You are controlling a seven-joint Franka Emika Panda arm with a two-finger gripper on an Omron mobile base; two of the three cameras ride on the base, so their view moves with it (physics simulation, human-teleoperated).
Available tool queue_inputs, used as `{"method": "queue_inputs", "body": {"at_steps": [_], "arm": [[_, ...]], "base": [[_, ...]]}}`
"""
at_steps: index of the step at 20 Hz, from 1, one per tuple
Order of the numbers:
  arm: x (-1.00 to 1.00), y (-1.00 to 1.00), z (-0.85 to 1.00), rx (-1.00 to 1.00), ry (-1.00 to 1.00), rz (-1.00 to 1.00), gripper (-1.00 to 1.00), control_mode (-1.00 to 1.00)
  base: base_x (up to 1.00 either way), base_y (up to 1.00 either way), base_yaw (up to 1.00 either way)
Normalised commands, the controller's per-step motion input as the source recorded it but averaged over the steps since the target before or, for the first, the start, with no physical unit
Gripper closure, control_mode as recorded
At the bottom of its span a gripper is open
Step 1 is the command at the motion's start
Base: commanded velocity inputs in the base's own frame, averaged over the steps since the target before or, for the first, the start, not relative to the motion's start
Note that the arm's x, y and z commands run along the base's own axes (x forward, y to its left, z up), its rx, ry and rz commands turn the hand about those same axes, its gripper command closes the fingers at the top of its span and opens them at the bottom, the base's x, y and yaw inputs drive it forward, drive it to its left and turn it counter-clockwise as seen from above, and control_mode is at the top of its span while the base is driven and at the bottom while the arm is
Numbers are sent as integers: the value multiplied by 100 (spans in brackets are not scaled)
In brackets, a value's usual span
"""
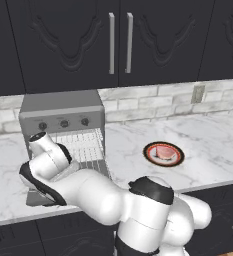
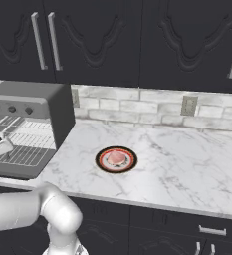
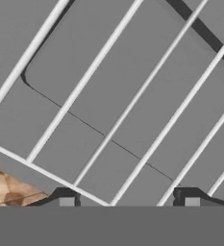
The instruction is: Open the toaster oven door. Place the bread on the top rack in the toaster oven and place the steak on the bottom rack.
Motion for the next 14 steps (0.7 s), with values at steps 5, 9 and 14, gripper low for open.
{"method": "queue_inputs", "body": {"at_steps": [5, 9, 14], "arm": [[-46, -17, -78, 2, 16, 0, 100, -100], [-60, -6, -61, 0, 7, 0, 100, -100], [-38, -22, 10, 14, -19, 0, 100, -100]], "base": [[0, 0, 0], [0, 0, 0], [0, 0, 0]]}}
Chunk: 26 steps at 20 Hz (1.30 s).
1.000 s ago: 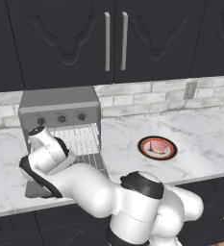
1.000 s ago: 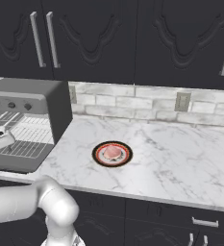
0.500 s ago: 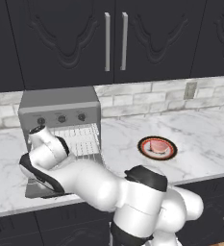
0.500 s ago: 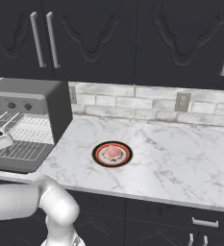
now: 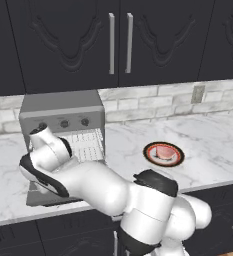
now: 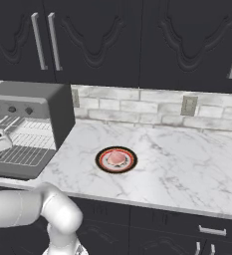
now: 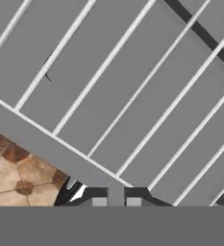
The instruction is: Open the toaster oven door. Place the bread on the top rack in the toaster oven and place the steak on the bottom rack.
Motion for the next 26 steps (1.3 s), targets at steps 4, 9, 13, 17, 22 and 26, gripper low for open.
{"method": "queue_inputs", "body": {"at_steps": [4, 9, 13, 17, 22, 26], "arm": [[-48, -32, 42, 9, -29, -4, 100, -100], [-37, -48, 55, 4, -17, -11, 100, -100], [-28, -76, 42, 7, 0, -8, 100, -100], [-29, -79, 27, 3, 0, -10, 100, -100], [-23, -75, 15, 0, 0, -9, -100, -100], [-4, -72, 6, 0, 2, -13, -100, -100]], "base": [[0, 0, 0], [0, 0, 0], [0, 0, 0], [0, 0, 0], [0, 0, 0], [0, 0, 0]]}}
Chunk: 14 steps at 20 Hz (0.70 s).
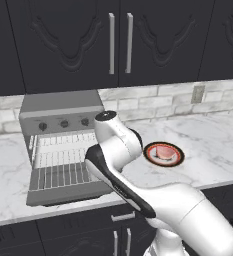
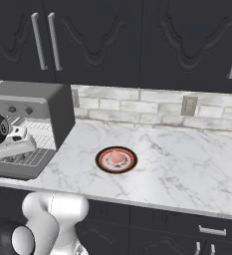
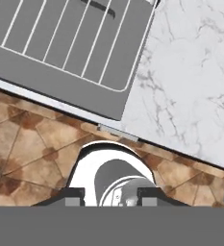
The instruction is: Open the toaster oven door. Place the bread on the top rack in the toaster oven and place the steak on the bottom rack.
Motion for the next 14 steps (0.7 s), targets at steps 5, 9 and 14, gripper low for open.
{"method": "queue_inputs", "body": {"at_steps": [5, 9, 14], "arm": [[0, -81, 7, 0, 4, -17, -100, -100], [1, -70, 5, 0, 3, -20, -100, -100], [14, -62, 3, 0, 0, -26, -100, -100]], "base": [[0, 0, 0], [0, 0, 0], [0, 0, 0]]}}
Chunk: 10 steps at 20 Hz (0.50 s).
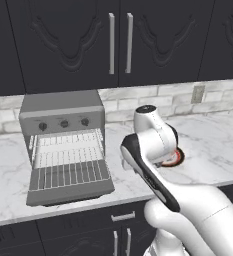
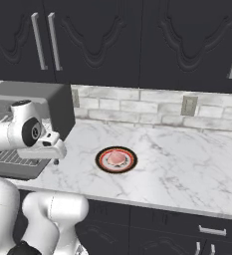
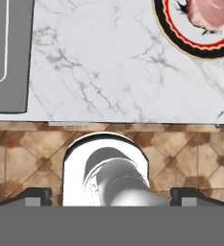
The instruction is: Open the toaster oven door. Place the bread on the top rack in the toaster oven and place the steak on the bottom rack.
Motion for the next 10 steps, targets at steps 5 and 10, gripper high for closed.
{"method": "queue_inputs", "body": {"at_steps": [5, 10], "arm": [[26, -58, -2, 0, 0, -24, -100, -100], [49, -50, -3, 0, 6, -11, -100, -100]], "base": [[0, 0, 0], [0, 0, 0]]}}
